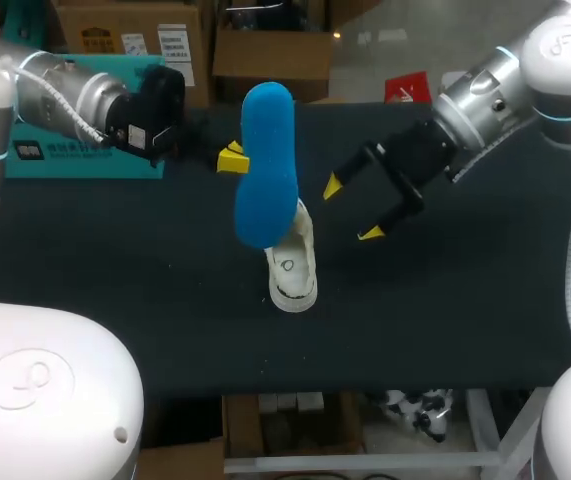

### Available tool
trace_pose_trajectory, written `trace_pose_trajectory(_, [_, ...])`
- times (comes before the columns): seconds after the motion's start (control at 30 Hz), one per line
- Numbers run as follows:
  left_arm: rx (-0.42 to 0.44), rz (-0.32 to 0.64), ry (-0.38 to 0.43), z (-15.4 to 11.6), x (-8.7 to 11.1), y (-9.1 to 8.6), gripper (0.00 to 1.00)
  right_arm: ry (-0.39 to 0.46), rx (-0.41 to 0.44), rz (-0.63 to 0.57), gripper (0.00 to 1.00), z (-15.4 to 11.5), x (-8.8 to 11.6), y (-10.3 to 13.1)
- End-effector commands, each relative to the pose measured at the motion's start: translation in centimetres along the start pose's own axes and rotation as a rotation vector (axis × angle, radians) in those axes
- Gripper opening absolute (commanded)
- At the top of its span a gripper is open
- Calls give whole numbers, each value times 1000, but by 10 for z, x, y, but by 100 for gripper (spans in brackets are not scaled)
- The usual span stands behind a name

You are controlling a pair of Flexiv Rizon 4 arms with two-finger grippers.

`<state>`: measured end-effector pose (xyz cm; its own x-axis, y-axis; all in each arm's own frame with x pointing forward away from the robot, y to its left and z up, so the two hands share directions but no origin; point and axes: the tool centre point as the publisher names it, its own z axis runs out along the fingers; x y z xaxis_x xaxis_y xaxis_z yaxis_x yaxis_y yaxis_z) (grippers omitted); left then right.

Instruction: Open the shoe tongue, take the insole out of the shoe, put the insole back into the shoe, and pack the shoe into the shoebox

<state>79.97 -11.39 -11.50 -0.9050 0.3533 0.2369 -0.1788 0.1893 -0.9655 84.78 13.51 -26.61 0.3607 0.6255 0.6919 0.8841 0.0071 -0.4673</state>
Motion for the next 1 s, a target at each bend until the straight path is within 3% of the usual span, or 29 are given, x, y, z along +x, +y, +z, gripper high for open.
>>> trace_pose_trajectory(0.03, [-1, 48, -19, 2, 6, 16, 0, 68, 23, 78, 100, 5, -5, 2])
trace_pose_trajectory(0.27, [-51, 149, -36, 9, 6, 38, 0, 99, 94, 273, 100, 18, 12, -3])
trace_pose_trajectory(0.63, [-89, 251, -68, 15, -8, 60, 0, 99, 94, 273, 100, 18, 12, -3])
trace_pose_trajectory(0.77, [-119, 304, -96, 22, -14, 65, 0, 198, 118, 372, 100, 21, 12, -2])
trace_pose_trajectory(0.93, [-137, 356, -103, 29, -19, 70, 0, 254, 126, 300, 100, 33, 17, -8])
trace_pose_trajectory(1.0, [-139, 367, -98, 30, -21, 71, 0, 269, 124, 322, 100, 42, 11, -6])
